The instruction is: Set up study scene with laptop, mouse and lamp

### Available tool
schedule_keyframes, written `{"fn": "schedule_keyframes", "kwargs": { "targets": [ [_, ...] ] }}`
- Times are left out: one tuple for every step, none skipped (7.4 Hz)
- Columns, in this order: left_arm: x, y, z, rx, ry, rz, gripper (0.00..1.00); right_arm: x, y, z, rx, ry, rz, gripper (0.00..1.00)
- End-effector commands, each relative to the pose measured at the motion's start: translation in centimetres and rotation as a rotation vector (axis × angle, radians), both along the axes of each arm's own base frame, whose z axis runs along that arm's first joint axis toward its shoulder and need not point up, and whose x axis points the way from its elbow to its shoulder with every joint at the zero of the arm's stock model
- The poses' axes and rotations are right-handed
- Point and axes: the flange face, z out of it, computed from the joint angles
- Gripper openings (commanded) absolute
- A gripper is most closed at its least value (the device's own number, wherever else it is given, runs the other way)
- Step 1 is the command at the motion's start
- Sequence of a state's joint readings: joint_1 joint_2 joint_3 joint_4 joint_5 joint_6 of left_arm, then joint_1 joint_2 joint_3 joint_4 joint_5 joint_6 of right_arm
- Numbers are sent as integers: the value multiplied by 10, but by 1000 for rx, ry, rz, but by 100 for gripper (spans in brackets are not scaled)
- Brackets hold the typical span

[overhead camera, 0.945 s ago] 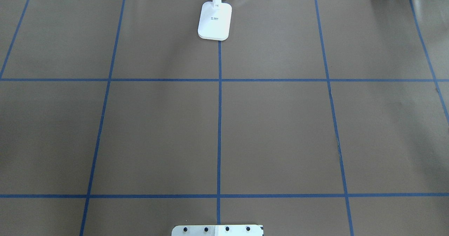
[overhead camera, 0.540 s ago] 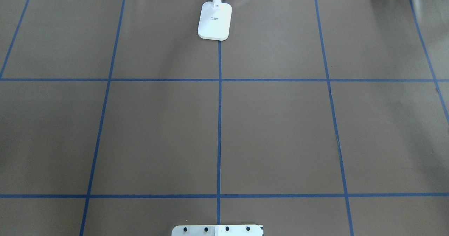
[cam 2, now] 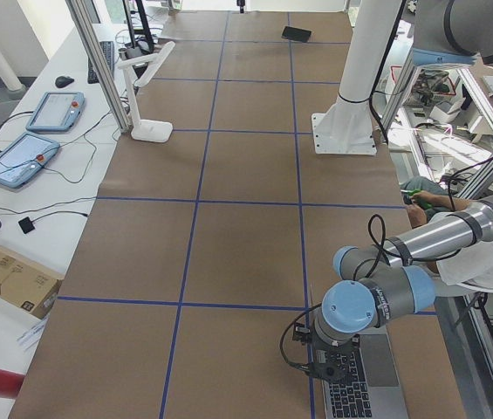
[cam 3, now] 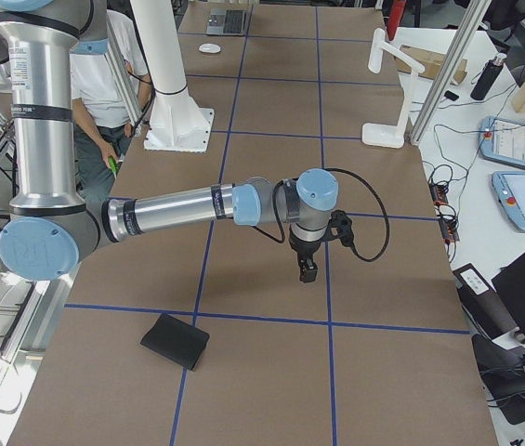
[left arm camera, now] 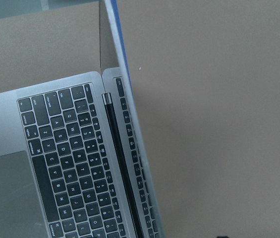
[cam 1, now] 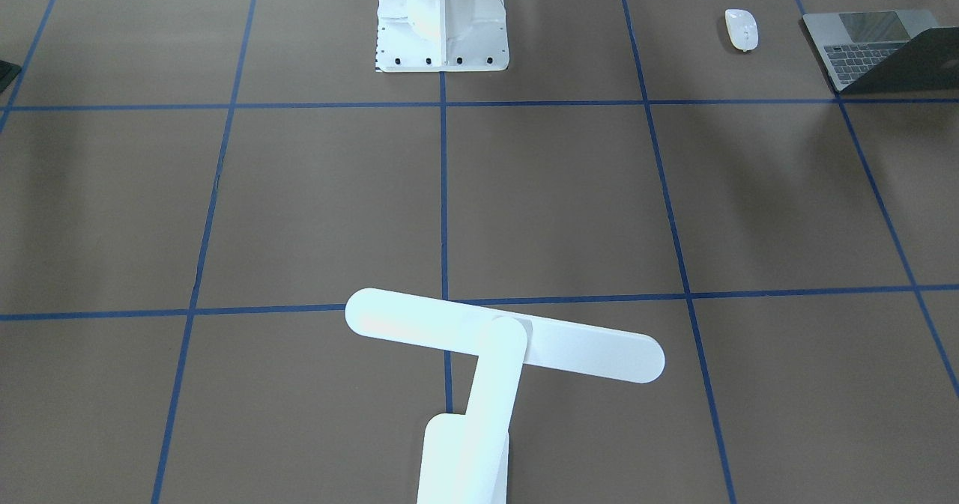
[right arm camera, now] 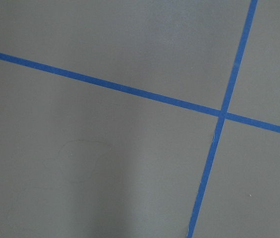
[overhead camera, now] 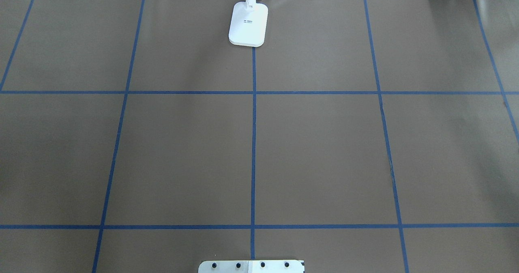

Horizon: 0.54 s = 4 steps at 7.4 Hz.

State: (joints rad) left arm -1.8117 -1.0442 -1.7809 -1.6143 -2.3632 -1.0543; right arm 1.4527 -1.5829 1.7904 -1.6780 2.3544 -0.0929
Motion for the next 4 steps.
{"fn": "schedule_keyframes", "kwargs": {
  "targets": [
    [1,0,2,-36,16,3,62,0,1,-2,4,-1,0,99],
    [1,1,3,-40,17,3,33,0,2,-4,6,-3,0,99],
    [1,-1,0,-33,16,4,0,1,1,-6,11,-3,2,99],
    [0,-3,-1,-24,15,8,0,0,1,-6,11,-3,0,99]
  ]
}}
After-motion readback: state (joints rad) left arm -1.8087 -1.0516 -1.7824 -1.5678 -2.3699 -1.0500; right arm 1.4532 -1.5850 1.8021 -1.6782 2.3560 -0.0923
